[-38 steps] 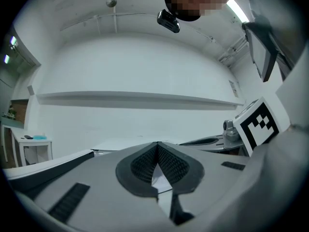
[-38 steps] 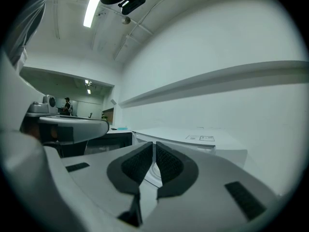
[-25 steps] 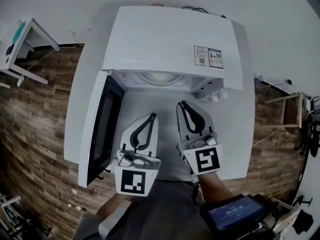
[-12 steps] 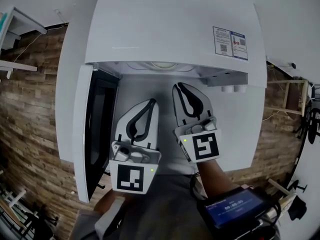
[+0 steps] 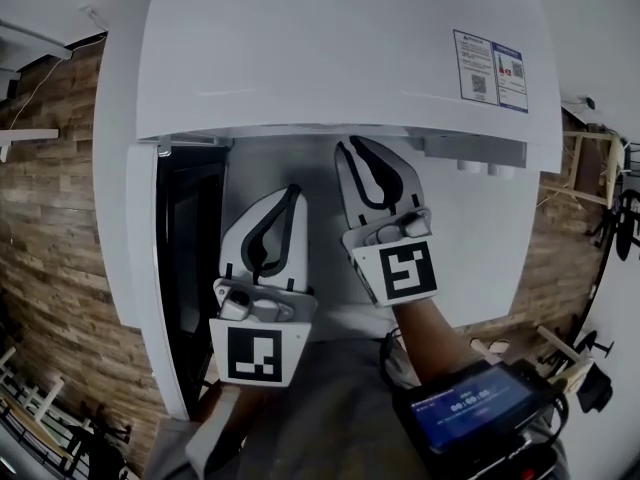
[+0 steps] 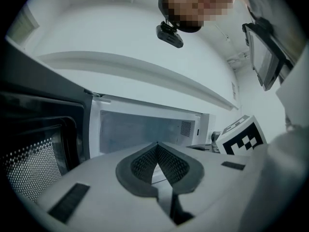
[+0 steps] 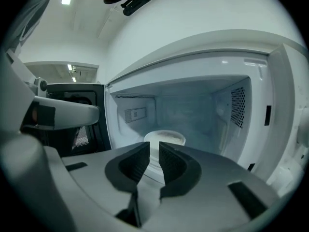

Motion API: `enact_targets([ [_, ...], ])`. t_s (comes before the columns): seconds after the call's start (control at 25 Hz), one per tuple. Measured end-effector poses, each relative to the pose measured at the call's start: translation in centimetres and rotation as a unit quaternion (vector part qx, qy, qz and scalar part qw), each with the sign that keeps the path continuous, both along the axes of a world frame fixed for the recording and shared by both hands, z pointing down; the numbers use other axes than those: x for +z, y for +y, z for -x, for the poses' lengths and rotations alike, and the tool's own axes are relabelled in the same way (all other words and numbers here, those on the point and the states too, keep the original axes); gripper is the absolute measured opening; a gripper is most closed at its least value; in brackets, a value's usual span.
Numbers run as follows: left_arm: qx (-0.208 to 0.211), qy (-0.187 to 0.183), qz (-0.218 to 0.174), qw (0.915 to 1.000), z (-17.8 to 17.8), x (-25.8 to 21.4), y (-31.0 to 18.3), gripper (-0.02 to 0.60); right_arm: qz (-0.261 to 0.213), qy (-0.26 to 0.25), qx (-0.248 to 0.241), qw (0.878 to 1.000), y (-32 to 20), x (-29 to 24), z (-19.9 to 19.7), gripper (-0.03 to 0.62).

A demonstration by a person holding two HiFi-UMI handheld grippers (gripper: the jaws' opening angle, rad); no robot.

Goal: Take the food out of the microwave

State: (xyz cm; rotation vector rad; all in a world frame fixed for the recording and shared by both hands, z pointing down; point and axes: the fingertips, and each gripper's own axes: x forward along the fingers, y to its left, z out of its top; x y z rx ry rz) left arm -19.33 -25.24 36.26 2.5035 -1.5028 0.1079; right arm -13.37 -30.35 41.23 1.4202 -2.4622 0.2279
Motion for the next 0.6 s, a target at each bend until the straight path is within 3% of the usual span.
enact_targets([
  [0.12,0.001,0.007,0.016,0.9999,-0.1,0.6,0.2,0.006,-0.006,0.002,-0.006,1.000,-0.6,-0.2,0.4,0.100],
  [0.24,0.004,0.016,0.024,0.9996,-0.5,0.9,0.6,0.006,-0.006,0.006,-0.005,1.000,-1.1,-0.1,0.5,0.178],
  [0.4,0.011,0.020,0.023,0.9995,-0.9,0.9,0.6,0.006,0.020,0.026,0.000,0.999,-2.1,0.9,0.3,0.348],
  [0.6,0.002,0.020,0.028,0.9994,-0.2,1.1,0.2,0.006,0.009,0.045,-0.001,0.999,-4.6,1.8,1.4,0.446],
])
